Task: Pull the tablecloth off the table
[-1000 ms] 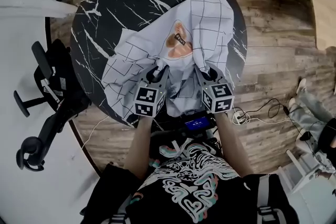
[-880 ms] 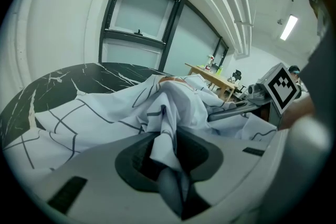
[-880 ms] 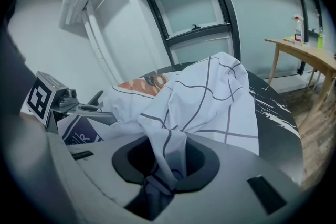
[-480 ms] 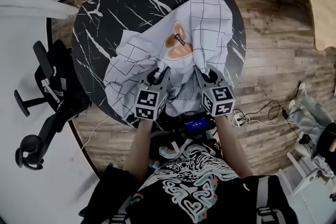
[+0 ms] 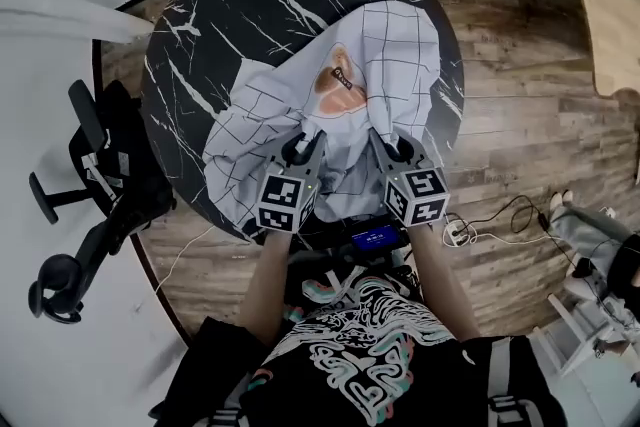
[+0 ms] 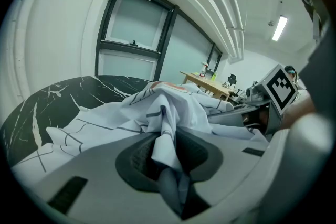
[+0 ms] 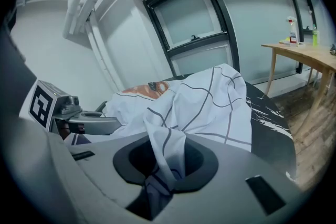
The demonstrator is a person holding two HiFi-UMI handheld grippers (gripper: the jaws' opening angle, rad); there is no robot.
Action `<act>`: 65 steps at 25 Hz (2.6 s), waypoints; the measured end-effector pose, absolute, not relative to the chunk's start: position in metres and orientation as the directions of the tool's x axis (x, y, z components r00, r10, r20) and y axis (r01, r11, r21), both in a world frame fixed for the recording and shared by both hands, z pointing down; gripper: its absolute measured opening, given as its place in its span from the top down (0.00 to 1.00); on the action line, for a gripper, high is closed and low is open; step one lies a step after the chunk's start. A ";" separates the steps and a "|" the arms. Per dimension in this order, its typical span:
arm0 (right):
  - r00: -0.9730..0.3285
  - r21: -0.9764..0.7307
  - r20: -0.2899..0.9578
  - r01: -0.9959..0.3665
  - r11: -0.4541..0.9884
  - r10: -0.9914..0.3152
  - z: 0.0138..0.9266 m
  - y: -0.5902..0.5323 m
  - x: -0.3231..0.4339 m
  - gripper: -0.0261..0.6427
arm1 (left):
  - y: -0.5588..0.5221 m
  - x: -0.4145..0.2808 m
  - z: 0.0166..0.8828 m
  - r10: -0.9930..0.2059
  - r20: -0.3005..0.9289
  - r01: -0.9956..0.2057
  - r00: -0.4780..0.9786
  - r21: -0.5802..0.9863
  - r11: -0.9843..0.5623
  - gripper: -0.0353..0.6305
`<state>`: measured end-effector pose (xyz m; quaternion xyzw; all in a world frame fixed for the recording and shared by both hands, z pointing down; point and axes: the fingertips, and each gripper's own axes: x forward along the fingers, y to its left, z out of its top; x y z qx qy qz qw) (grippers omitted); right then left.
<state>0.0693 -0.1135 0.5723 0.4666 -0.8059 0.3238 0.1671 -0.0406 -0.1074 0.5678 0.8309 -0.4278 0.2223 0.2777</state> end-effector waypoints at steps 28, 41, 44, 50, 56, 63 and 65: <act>-0.552 -0.383 0.487 -0.831 0.403 -0.676 0.533 -0.105 0.063 0.85 | -0.097 -0.015 0.533 -0.616 0.522 -0.798 0.590 0.260 -0.544 0.82; -0.544 -0.359 0.450 -0.836 0.415 -0.708 0.510 -0.099 0.059 0.86 | -0.092 -0.013 0.509 -0.630 0.493 -0.787 0.600 0.222 -0.575 0.83; -0.542 -0.353 0.443 -0.838 0.416 -0.715 0.503 -0.098 0.059 0.86 | -0.091 -0.012 0.503 -0.634 0.484 -0.784 0.604 0.216 -0.582 0.83; -0.534 -0.336 0.424 -0.843 0.421 -0.731 0.490 -0.096 0.059 0.86 | -0.089 -0.011 0.490 -0.642 0.462 -0.778 0.612 0.203 -0.595 0.83; -0.530 -0.326 0.402 -0.845 0.424 -0.747 0.476 -0.092 0.056 0.86 | -0.086 -0.012 0.477 -0.648 0.444 -0.771 0.619 0.187 -0.609 0.83; -0.530 -0.311 0.379 -0.845 0.435 -0.759 0.460 -0.089 0.053 0.86 | -0.083 -0.014 0.461 -0.657 0.422 -0.766 0.624 0.168 -0.620 0.83; -0.533 -0.303 0.374 -0.844 0.443 -0.759 0.456 -0.089 0.052 0.86 | -0.084 -0.014 0.456 -0.660 0.416 -0.765 0.625 0.161 -0.623 0.83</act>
